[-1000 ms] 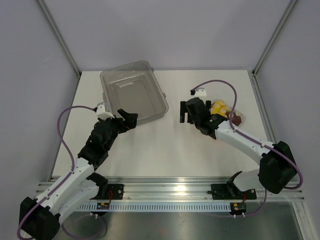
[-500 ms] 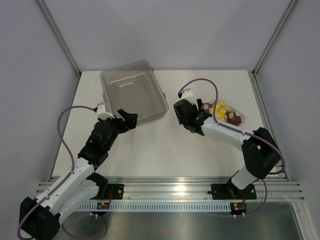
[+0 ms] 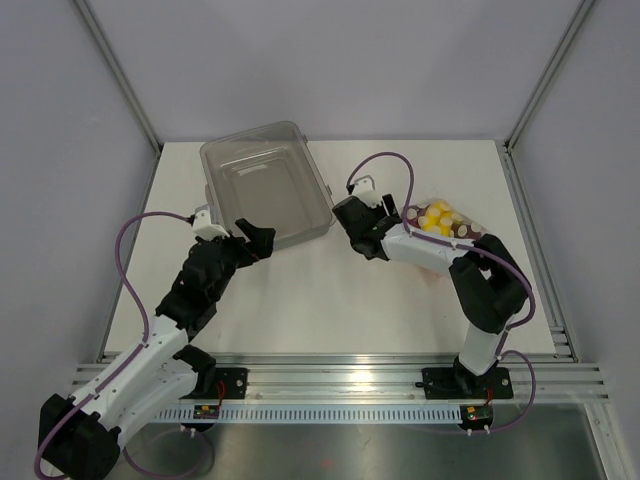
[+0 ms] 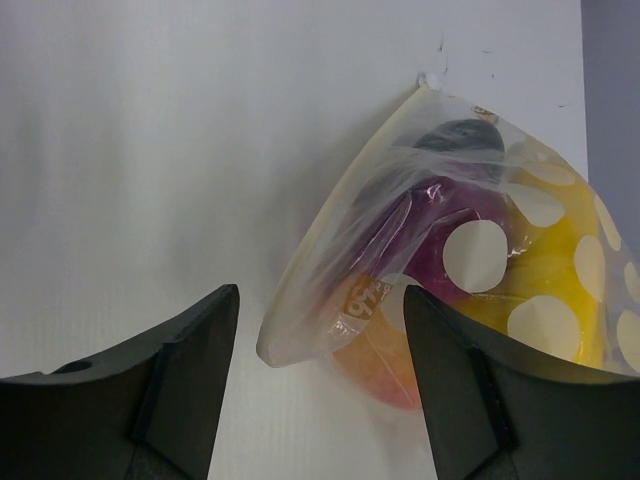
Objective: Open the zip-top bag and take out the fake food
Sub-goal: Pick up the zipper food storage bag at the center of the board.
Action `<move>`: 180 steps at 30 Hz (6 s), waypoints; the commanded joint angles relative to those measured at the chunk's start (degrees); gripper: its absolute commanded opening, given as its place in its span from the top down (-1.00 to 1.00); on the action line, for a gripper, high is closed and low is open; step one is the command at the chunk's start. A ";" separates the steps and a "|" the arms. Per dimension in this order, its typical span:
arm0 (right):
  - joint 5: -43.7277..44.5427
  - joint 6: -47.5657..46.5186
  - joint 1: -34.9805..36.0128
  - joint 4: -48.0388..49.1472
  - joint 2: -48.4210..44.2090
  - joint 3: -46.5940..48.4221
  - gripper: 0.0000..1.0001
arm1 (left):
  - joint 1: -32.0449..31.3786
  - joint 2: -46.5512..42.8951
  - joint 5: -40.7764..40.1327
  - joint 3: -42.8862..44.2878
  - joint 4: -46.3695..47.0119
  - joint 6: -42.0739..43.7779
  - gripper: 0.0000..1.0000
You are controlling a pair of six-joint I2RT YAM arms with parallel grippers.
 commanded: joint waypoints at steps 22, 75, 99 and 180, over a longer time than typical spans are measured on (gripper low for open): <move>-0.29 5.42 1.48 -3.53 -2.18 0.12 1.00 | -0.07 -0.77 -0.91 1.98 0.74 0.74 -0.98; -15.47 -1.25 11.59 22.22 -41.49 -27.06 0.99 | -0.07 2.22 12.18 -1.53 16.62 6.54 -0.98; -34.83 -5.03 11.94 19.07 -49.22 -27.58 0.99 | -9.64 14.70 25.64 -4.88 43.03 27.69 -0.98; -14.37 3.22 12.29 13.35 -61.09 -29.78 1.00 | -19.66 32.63 35.04 11.82 40.37 40.37 -0.82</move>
